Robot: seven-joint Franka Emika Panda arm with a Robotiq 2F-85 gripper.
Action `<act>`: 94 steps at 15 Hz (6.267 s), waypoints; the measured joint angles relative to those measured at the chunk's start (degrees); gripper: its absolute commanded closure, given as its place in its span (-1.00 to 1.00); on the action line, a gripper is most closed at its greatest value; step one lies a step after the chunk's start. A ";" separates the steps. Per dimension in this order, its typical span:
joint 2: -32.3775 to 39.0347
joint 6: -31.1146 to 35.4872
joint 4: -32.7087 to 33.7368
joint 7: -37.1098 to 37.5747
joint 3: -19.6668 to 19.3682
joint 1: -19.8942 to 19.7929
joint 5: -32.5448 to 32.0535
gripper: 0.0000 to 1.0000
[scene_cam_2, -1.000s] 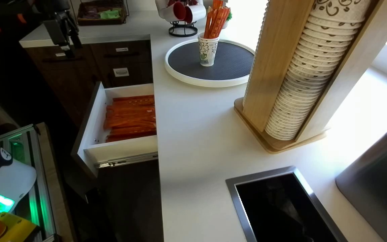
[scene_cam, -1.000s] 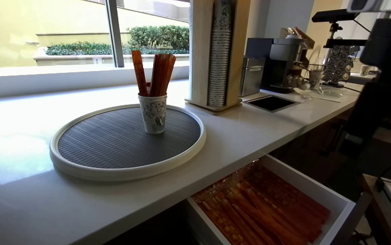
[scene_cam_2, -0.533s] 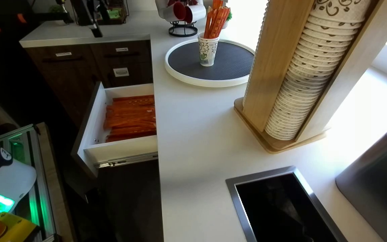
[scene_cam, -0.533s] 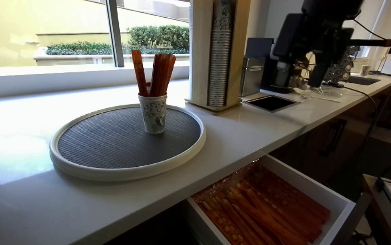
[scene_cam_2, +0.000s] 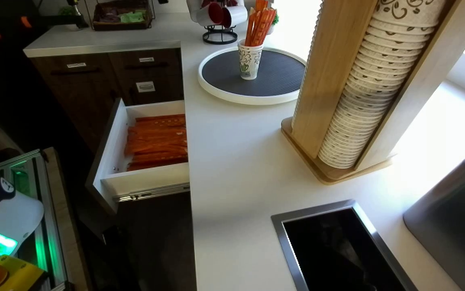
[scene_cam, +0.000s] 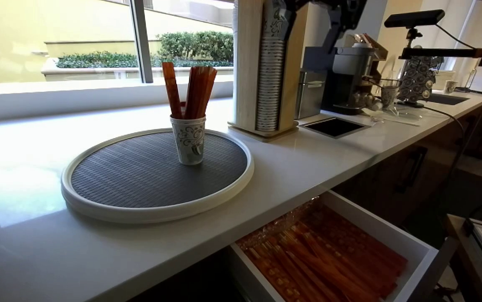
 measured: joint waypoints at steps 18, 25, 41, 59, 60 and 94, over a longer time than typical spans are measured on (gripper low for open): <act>10.62 4.46 13.20 -9.06 -6.26 0.05 -2.07 -1.00; 24.24 3.69 25.90 3.53 -6.78 0.98 1.15 -1.00; 36.51 -1.42 37.29 17.57 -10.22 1.92 11.92 -1.00; 40.13 -3.77 40.35 22.44 -10.75 0.09 23.34 -0.02; 40.17 -4.45 40.49 22.42 -10.76 0.06 23.34 0.07; 42.09 -9.87 45.17 21.37 -11.69 0.50 21.53 0.97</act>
